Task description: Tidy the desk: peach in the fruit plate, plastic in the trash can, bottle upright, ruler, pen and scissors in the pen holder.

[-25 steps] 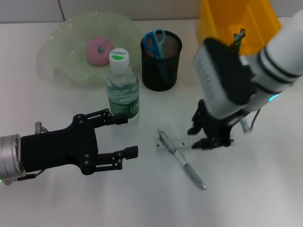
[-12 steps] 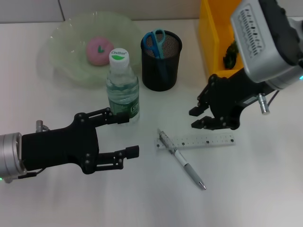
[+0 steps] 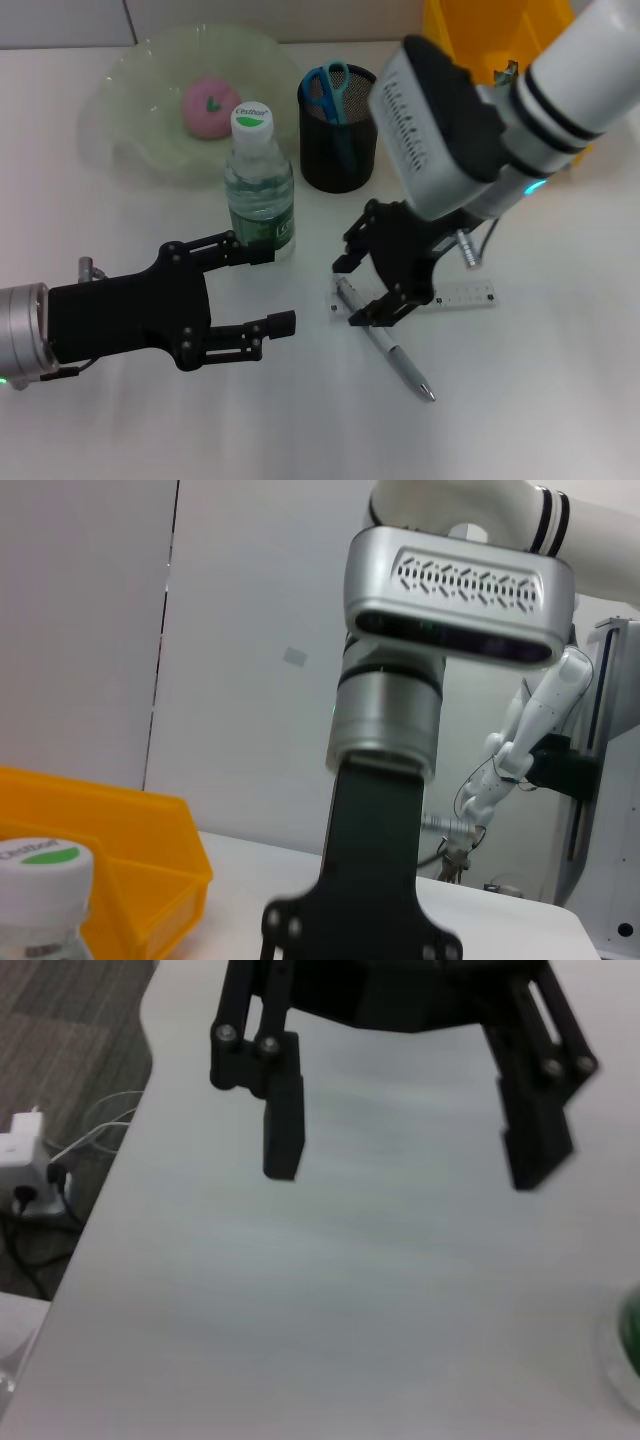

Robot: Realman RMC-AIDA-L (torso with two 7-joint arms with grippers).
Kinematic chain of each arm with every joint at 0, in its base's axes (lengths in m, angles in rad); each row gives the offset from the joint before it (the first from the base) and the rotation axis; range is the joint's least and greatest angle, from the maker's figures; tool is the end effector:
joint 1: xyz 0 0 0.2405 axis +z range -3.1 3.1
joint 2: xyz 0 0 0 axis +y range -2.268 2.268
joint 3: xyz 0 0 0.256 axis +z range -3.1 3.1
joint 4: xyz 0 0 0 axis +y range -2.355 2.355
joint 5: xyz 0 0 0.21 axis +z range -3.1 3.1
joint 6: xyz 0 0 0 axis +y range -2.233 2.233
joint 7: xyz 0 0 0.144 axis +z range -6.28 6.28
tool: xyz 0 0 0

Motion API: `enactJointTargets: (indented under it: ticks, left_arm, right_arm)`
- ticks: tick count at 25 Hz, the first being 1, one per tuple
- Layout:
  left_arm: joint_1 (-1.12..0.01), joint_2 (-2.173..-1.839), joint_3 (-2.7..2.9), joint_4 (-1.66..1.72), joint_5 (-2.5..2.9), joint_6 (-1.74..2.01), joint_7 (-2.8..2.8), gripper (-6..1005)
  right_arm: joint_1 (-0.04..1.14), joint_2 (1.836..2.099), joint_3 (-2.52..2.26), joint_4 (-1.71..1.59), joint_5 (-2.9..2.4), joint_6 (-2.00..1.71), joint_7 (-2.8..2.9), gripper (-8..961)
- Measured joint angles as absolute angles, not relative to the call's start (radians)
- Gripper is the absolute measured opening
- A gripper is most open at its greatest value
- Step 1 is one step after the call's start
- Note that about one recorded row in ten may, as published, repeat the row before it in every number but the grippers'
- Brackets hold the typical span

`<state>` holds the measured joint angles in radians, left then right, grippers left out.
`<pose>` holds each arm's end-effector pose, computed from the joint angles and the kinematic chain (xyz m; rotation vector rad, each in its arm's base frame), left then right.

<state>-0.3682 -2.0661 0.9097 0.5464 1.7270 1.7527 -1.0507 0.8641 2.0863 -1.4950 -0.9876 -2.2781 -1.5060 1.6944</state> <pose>-0.2678 0.2603 -0.0170 -2.7969 -0.3337 -1.0153 0.1191 0.3544 -0.0698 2.9986 0.3362 0.3894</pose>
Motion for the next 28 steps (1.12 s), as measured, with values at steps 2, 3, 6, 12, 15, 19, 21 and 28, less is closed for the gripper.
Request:
enactJointTargets:
  ticks: [2, 3, 6, 12, 15, 19, 21, 28]
  left_arm:
    - [-0.368, -2.066, 0.91, 0.546, 1.727, 1.753, -1.051, 800]
    - [-0.368, -2.066, 0.91, 0.546, 1.727, 1.753, -1.051, 800]
    - [-0.368, -2.066, 0.908, 0.546, 1.726, 1.751, -1.051, 800]
    - [-0.368, -2.066, 0.908, 0.546, 1.725, 1.748, -1.051, 800]
    - [-0.371, -2.066, 0.909, 0.546, 1.724, 1.748, -1.051, 800]
    - [-0.374, -2.066, 0.908, 0.546, 1.724, 1.747, -1.052, 800]
    - [-0.375, -2.067, 0.907, 0.546, 1.723, 1.746, -1.052, 800]
    - [-0.381, -2.068, 0.907, 0.545, 1.721, 1.743, -1.058, 800]
  right_arm:
    - [0.884, 2.088, -1.529, -0.948, -2.266, -1.469, 1.682, 558]
    - [0.892, 2.088, -1.549, -0.93, -2.263, -1.448, 1.68, 596]
    - [0.905, 2.09, -1.604, -0.898, -2.252, -1.395, 1.666, 613]
    - [0.91, 2.091, -1.677, -0.855, -2.194, -1.314, 1.631, 623]
    - [0.914, 2.092, -1.691, -0.836, -2.184, -1.282, 1.633, 622]
    - [0.941, 2.092, -1.708, -0.786, -2.183, -1.228, 1.666, 621]
    - [0.949, 2.092, -1.712, -0.771, -2.183, -1.216, 1.675, 620]
    - [0.953, 2.092, -1.713, -0.759, -2.183, -1.209, 1.685, 617]
